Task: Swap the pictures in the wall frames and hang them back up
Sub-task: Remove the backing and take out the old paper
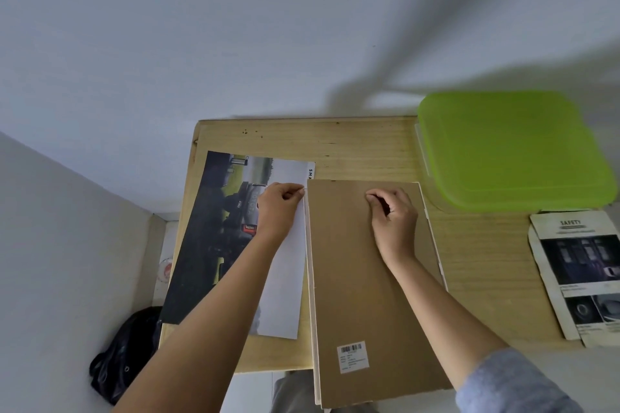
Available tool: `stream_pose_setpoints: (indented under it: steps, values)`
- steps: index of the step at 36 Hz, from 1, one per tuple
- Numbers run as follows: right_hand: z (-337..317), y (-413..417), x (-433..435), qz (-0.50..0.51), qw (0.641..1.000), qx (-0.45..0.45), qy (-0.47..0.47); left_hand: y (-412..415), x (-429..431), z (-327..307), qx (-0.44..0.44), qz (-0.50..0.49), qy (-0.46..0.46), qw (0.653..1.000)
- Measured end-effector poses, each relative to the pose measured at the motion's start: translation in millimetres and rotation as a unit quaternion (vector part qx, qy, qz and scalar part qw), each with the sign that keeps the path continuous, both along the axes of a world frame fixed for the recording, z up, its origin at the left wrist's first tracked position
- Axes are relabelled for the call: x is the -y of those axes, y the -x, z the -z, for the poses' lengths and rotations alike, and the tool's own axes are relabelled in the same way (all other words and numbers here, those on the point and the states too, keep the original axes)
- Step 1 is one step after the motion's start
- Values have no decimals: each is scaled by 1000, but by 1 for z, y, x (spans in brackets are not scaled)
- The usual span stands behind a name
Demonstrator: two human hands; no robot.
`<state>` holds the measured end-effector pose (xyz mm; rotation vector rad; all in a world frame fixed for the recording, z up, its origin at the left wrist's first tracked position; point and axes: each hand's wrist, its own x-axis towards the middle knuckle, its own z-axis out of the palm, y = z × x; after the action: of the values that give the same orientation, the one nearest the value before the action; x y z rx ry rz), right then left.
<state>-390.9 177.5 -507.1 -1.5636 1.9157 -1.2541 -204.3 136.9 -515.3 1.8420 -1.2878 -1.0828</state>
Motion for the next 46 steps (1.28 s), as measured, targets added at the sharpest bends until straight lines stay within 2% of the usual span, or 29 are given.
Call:
stream_pose_setpoints:
  steps: [6,9,13,16,21,26,30,35,40,46]
  values:
    - [-2,0,2,-2,1000,15,-11,10,-7,-21,-8,-32,63,997]
    - [-4,-1,4,-1,1000,21,-15,19,-22,-34,-81,-23,78,993]
    - [-8,-5,4,2,1000,24,-19,29,-52,-39,-189,56,20,980]
    - [-10,-6,4,4,1000,18,-19,35,-68,-40,-206,87,24,974]
    - [-17,-5,-2,-12,999,8,-38,35,-74,-41,-217,53,17,975]
    - [-29,4,-13,-47,995,-42,-80,27,-75,-54,-293,-5,4,956]
    - [-42,23,-24,-60,991,-63,-102,15,-78,-66,-290,-40,8,956]
    - [-62,47,-38,-52,992,-29,-114,11,-85,-93,-305,-78,55,948]
    - [-97,80,-52,-82,991,70,-77,39,-96,-117,-270,-96,82,954]
    - [-92,158,-85,-26,983,153,-99,123,-115,-119,-196,-68,74,975]
